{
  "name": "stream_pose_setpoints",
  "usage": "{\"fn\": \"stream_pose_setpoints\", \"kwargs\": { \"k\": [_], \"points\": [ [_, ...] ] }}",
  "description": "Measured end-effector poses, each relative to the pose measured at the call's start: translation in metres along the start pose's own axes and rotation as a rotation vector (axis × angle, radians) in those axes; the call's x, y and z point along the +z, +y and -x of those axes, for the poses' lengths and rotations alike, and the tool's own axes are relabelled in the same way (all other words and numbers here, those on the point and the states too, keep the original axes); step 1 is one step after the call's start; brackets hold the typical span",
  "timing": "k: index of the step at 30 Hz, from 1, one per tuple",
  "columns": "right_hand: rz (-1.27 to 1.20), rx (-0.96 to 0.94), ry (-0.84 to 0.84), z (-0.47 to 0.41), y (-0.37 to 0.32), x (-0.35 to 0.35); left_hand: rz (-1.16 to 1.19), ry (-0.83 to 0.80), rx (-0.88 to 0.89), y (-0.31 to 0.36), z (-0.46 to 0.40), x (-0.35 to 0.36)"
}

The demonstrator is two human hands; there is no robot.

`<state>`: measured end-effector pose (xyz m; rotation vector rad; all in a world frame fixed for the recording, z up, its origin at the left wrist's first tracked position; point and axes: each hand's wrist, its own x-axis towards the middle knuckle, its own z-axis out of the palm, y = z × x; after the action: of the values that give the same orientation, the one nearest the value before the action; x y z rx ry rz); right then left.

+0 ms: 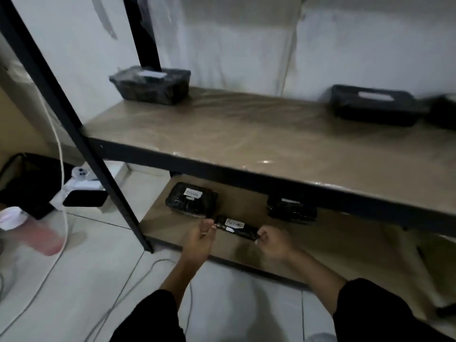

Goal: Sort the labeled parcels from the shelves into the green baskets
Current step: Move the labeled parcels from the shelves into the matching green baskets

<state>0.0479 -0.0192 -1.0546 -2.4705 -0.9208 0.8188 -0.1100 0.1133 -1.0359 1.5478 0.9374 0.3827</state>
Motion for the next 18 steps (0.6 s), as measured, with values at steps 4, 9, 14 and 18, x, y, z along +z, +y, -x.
{"fn": "stream_pose_setpoints", "kwargs": {
  "k": [4,9,14,18],
  "points": [
    [0.089,-0.006,0.049,-0.05,0.027,0.042,-0.003,0.026,-0.005,-0.056,-0.021,0.015],
    [0.198,-0.001,0.037,-0.077,0.034,0.064,-0.078,0.031,-0.006,-0.089,-0.022,0.014],
    [0.112,0.059,0.166,-0.079,0.049,0.083,-0.071,0.06,0.083,-0.086,-0.026,0.003],
    [-0.042,0.132,0.287,-0.075,0.058,0.093,-0.06,0.07,0.043,-0.085,-0.029,0.003]
  ]
}}
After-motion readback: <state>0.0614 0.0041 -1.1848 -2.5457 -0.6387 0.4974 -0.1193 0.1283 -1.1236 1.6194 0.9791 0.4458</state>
